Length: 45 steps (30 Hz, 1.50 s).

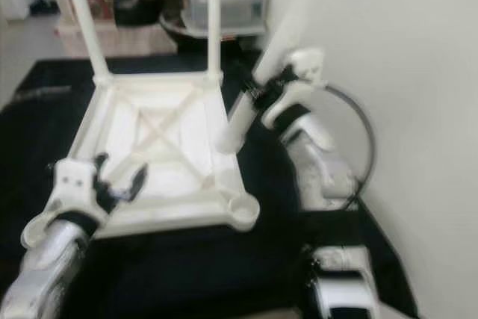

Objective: Building children table

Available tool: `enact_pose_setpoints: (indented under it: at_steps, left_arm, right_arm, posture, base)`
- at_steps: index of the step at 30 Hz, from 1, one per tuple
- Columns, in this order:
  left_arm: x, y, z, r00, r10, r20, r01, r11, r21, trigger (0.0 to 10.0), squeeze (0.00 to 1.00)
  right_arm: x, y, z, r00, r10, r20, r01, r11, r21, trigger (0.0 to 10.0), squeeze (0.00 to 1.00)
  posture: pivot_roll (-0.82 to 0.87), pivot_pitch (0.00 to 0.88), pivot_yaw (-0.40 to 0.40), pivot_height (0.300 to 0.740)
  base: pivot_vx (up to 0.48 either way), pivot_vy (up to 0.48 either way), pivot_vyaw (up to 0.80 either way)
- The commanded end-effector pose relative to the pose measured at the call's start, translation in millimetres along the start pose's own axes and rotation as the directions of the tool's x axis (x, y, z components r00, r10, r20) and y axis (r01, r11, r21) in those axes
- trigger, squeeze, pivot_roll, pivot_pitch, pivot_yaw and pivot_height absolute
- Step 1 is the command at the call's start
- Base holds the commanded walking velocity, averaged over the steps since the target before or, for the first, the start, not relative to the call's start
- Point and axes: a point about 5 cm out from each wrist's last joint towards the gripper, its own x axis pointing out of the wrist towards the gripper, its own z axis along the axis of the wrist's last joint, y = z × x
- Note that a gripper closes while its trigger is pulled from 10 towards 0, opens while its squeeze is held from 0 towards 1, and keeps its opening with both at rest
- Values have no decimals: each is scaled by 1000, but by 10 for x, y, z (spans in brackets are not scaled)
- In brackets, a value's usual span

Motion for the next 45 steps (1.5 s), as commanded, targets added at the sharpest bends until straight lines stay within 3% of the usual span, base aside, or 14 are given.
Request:
enact_pose_setpoints:
  at_steps: [1, 4, 13, 17, 22, 29, 31, 45]
  left_arm:
    - [-10, -32, -16, 1000, -16, -6, 16, 1000, 2, 10000, 0]
    - [-11, -35, -19, 1000, -20, -8, 20, 1000, 6, 10000, 0]
    - [-98, 6, -133, 997, -35, -67, 37, 999, 36, 10000, 0]
    - [-109, 19, -149, 997, -22, -72, 25, 999, 36, 10000, 0]
    - [-121, 2, -168, 997, -20, -78, 22, 999, 34, 10000, 0]
    - [-135, 3, -184, 996, -18, -84, 21, 999, 35, 10000, 0]
    - [-137, 15, -182, 996, -13, -86, 17, 999, 38, 10000, 0]
    - [-117, -12, -193, 996, -19, -89, 22, 999, 35, 10000, 0]
  right_arm:
    - [-61, -79, 23, 1000, -29, 9, 29, 999, -14, 0, 0]
    - [-63, -79, 26, 1000, -13, 3, 13, 1000, -16, 0, 0]
    - [-176, -152, 160, 981, 171, -93, -178, 981, -73, 0, 0]
    - [-249, -27, 94, 946, 284, -158, -294, 955, -41, 0, 0]
    - [-315, 70, -28, 916, 340, -213, -354, 935, -31, 0, 0]
    - [-350, 162, -130, 902, 364, -230, -374, 928, 3, 0, 0]
    - [-420, 192, -253, 889, 369, -272, -379, 925, 14, 0, 0]
    - [-484, 88, -248, 903, 315, -292, -333, 943, -10, 0, 0]
  posture:
    - [73, 0, -33, 740]
    - [73, 0, -31, 740]
    - [61, 0, -29, 740]
    - [64, 0, -39, 740]
    - [63, 0, -42, 740]
    - [69, 0, -46, 740]
    - [68, 0, -45, 740]
    - [58, 0, -38, 740]
  base:
    - [0, 0, 0]
    - [0, 0, 0]
    - [0, 0, 0]
    - [0, 0, 0]
    - [0, 0, 0]
    - [0, 0, 0]
    - [0, 0, 0]
    - [0, 0, 0]
